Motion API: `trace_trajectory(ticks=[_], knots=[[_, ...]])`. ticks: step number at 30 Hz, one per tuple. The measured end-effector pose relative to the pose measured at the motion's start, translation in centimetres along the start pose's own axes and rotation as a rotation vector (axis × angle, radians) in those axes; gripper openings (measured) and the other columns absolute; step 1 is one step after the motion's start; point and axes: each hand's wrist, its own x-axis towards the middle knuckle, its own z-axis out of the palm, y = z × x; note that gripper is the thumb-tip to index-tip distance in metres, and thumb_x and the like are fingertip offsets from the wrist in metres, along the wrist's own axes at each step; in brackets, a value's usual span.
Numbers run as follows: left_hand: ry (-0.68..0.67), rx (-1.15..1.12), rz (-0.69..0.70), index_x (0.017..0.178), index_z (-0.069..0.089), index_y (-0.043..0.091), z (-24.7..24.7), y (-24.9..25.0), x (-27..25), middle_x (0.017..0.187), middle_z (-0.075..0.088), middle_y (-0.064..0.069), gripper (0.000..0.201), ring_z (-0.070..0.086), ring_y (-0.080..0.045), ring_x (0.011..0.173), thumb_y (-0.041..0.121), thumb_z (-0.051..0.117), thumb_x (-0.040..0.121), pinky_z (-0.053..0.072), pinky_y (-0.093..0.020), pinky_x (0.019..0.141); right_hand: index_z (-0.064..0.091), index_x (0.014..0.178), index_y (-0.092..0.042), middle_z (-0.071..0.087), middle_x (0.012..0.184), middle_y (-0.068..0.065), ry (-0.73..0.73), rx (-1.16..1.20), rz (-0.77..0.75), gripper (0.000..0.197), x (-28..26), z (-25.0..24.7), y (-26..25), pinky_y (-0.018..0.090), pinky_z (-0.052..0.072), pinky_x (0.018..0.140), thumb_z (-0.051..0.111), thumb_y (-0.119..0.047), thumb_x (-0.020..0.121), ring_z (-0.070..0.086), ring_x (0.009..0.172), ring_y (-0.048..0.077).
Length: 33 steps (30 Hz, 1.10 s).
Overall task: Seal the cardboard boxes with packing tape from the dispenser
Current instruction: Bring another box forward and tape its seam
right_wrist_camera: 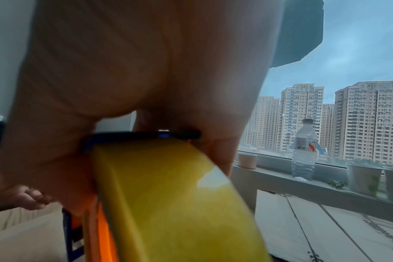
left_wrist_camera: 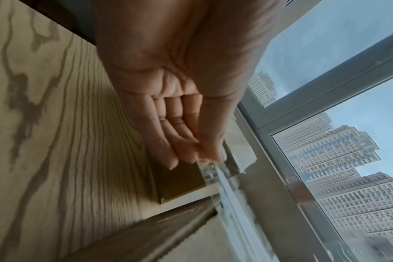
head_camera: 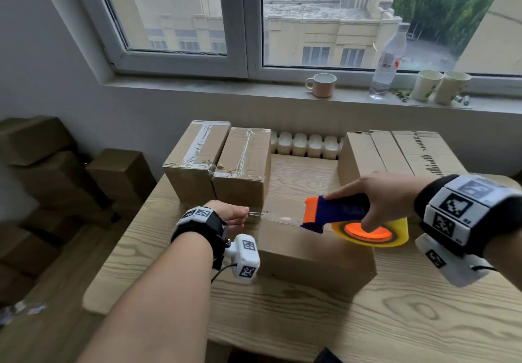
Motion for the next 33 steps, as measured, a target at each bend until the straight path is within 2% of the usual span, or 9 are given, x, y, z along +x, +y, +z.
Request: trace_trajectory(ticks=[4, 9, 14, 17, 20, 22, 26, 30, 33], knots=[[0.015, 0.002, -0.029, 0.076, 0.062, 0.0, 0.3, -0.5, 0.9, 0.046, 0.059, -0.005, 0.017, 0.054, -0.008, 0.036, 0.004, 0.06, 0.092, 0.053, -0.019, 0.043, 0.037, 0.137, -0.056, 0.056, 0.113, -0.016, -0.021, 0.004, 0.007, 0.077, 0.4, 0.4, 0.1, 0.024, 0.048, 0.077, 0.07, -0.028, 0.073, 0.052, 0.093, 0.007], [0.051, 0.015, -0.027, 0.071, 0.062, 0.0, 0.9, -1.5, 1.9, 0.048, 0.058, -0.005, 0.021, 0.05, -0.008, 0.034, 0.004, 0.062, 0.091, 0.052, -0.018, 0.042, 0.037, 0.136, -0.057, 0.058, 0.113, -0.016, -0.04, -0.021, 0.007, 0.077, 1.1, 0.7, 0.0, 0.028, 0.05, 0.08, 0.069, -0.031, 0.071, 0.053, 0.095, 0.011], [-0.037, 0.034, -0.076, 0.067, 0.051, 0.005, 1.8, -2.5, 2.3, 0.067, 0.04, -0.004, 0.03, 0.035, -0.014, 0.054, 0.006, 0.051, 0.097, 0.037, -0.021, 0.053, 0.038, 0.136, -0.055, 0.056, 0.112, -0.015, -0.082, -0.04, 0.023, 0.076, 1.9, 0.8, -0.4, 0.027, 0.046, 0.074, 0.069, -0.031, 0.072, 0.052, 0.095, 0.012], [-0.039, 0.056, -0.103, 0.084, 0.062, -0.005, 2.7, -2.0, 1.5, 0.078, 0.062, -0.014, 0.018, 0.062, -0.019, 0.063, 0.011, 0.062, 0.092, 0.054, -0.026, 0.058, 0.039, 0.137, -0.054, 0.054, 0.106, -0.015, -0.081, -0.07, 0.028, 0.074, 2.4, 0.9, -0.9, 0.027, 0.043, 0.071, 0.068, -0.032, 0.072, 0.051, 0.092, 0.013], [0.112, 0.268, 0.001, 0.113, 0.06, -0.005, 2.5, -1.7, 2.8, 0.102, 0.069, -0.018, 0.062, 0.07, -0.029, 0.091, 0.035, 0.082, 0.071, 0.058, -0.037, 0.08, 0.04, 0.137, -0.052, 0.054, 0.105, -0.016, -0.068, -0.089, 0.024, 0.074, 2.6, 1.0, -1.1, 0.027, 0.044, 0.073, 0.068, -0.033, 0.071, 0.051, 0.093, 0.013], [0.143, 0.299, 0.116, 0.112, 0.061, 0.001, 2.2, -0.8, 2.6, 0.089, 0.068, -0.011, 0.053, 0.068, -0.022, 0.077, 0.033, 0.08, 0.074, 0.059, -0.04, 0.076, 0.04, 0.137, -0.052, 0.054, 0.103, -0.017, -0.052, -0.089, 0.027, 0.074, 2.6, 1.1, -1.0, 0.026, 0.043, 0.071, 0.067, -0.033, 0.071, 0.05, 0.092, 0.012], [-0.052, 0.489, 0.156, 0.094, 0.059, 0.011, 3.3, 0.1, 2.0, 0.092, 0.067, -0.005, 0.033, 0.064, -0.012, 0.076, 0.033, 0.077, 0.078, 0.055, -0.026, 0.061, 0.041, 0.137, -0.051, 0.053, 0.1, -0.017, -0.04, -0.088, 0.016, 0.074, 2.5, 1.1, -1.1, 0.027, 0.044, 0.071, 0.067, -0.033, 0.071, 0.05, 0.09, 0.012], [-0.005, 0.658, 0.299, 0.079, 0.06, 0.014, 2.9, 0.2, 2.9, 0.076, 0.066, -0.002, 0.025, 0.062, -0.011, 0.065, 0.027, 0.081, 0.075, 0.058, -0.032, 0.067, 0.037, 0.139, -0.051, 0.052, 0.096, -0.015, -0.075, -0.113, 0.026, 0.08, 2.2, 0.9, -1.3, 0.025, 0.039, 0.063, 0.069, -0.031, 0.069, 0.051, 0.087, 0.014], [0.066, 0.683, 0.339, 0.071, 0.063, 0.017, 1.6, 0.3, 3.3, 0.071, 0.065, 0.0, 0.023, 0.06, -0.013, 0.067, 0.031, 0.081, 0.074, 0.056, -0.031, 0.067, 0.034, 0.141, -0.051, 0.051, 0.101, -0.013, -0.106, -0.111, 0.011, 0.082, 2.2, 0.5, -2.1, 0.026, 0.04, 0.066, 0.07, -0.03, 0.07, 0.051, 0.091, 0.016]])
